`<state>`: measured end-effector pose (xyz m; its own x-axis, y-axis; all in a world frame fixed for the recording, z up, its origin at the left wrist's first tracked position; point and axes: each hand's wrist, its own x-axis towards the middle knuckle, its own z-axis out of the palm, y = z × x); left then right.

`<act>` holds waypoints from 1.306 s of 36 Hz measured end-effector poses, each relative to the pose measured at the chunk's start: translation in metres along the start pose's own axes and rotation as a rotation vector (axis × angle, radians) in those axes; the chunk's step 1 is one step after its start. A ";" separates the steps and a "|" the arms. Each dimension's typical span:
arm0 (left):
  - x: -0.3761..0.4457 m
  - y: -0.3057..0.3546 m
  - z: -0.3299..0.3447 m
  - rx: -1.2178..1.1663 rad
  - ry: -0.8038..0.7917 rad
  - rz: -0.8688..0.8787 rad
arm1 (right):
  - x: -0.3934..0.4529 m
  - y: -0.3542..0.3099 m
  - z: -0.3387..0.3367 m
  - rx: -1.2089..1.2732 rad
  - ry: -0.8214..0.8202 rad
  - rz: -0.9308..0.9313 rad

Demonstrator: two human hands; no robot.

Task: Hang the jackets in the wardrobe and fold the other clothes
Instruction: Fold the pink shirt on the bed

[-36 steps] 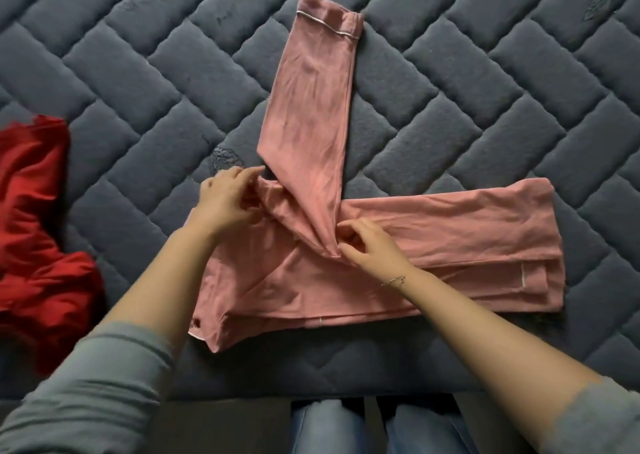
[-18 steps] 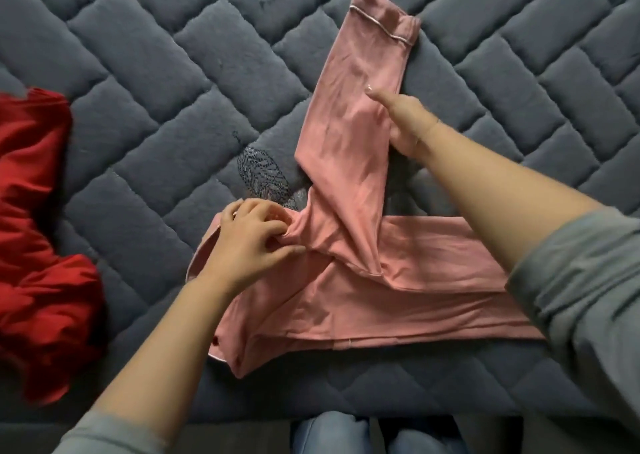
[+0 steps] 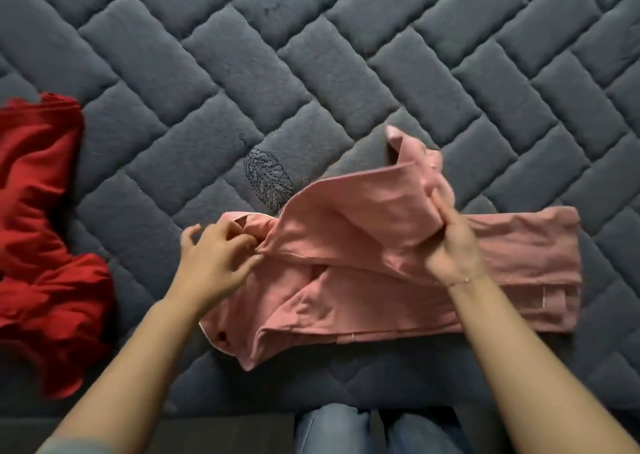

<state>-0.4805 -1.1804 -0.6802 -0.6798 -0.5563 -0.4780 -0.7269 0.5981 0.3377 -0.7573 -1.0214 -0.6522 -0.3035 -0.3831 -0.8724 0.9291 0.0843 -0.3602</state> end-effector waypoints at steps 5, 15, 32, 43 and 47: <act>0.006 0.022 -0.005 -0.114 0.248 -0.065 | 0.002 0.018 -0.026 0.122 -0.024 0.039; 0.041 0.068 0.002 -0.466 0.063 -0.007 | 0.043 -0.020 0.016 -0.014 0.178 -0.006; -0.005 0.111 0.001 -0.332 -0.324 0.409 | -0.126 -0.011 -0.024 0.171 -0.055 -0.211; -0.063 0.094 -0.004 -0.249 -0.801 0.283 | -0.158 0.015 -0.057 0.221 -0.038 -0.271; -0.050 0.100 -0.009 -0.159 -0.780 0.277 | -0.153 0.012 -0.070 0.240 0.003 -0.308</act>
<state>-0.5202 -1.0985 -0.6154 -0.6155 0.1913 -0.7646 -0.5889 0.5331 0.6074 -0.7148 -0.8974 -0.5464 -0.5766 -0.3537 -0.7365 0.8170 -0.2522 -0.5185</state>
